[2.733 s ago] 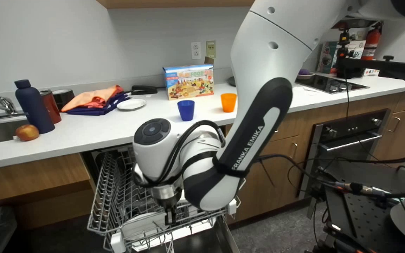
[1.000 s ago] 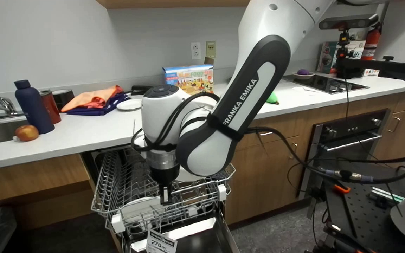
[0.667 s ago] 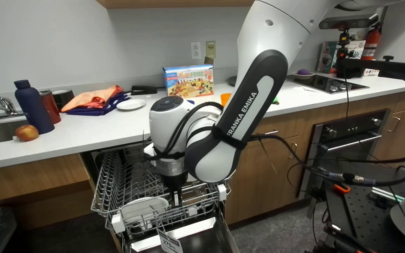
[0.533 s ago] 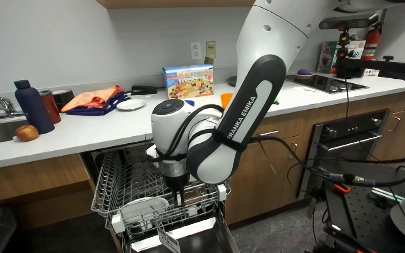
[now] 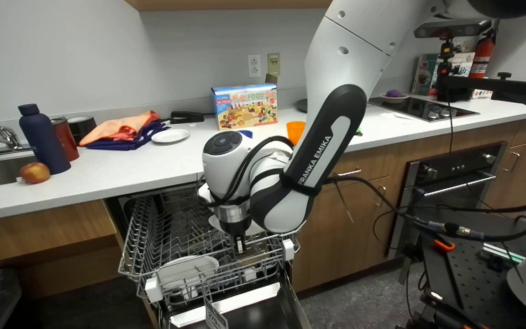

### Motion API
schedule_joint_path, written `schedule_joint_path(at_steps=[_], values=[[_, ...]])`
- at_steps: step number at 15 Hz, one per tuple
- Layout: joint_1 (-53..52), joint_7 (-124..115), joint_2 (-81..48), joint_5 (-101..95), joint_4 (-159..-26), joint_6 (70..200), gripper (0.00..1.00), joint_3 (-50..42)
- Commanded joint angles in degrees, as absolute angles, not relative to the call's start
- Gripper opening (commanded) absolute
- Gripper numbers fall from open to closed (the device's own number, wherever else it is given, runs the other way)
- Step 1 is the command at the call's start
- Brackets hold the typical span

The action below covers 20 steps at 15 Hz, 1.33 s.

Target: Close the top drawer of the dishwasher

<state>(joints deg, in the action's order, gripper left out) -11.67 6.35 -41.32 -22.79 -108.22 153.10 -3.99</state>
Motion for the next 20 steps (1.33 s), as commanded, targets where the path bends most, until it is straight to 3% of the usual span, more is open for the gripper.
schedule_joint_path(at_steps=[1, 16, 20], values=[[-13.20, 3.34, -42.61, -25.41, -106.13, 153.01, 0.00, -7.36], [-11.91, -3.93, -42.84, -24.94, -102.52, 153.21, 0.00, -14.88], [-10.52, -1.64, -39.70, -22.94, -103.80, 155.20, 0.00, -11.23]])
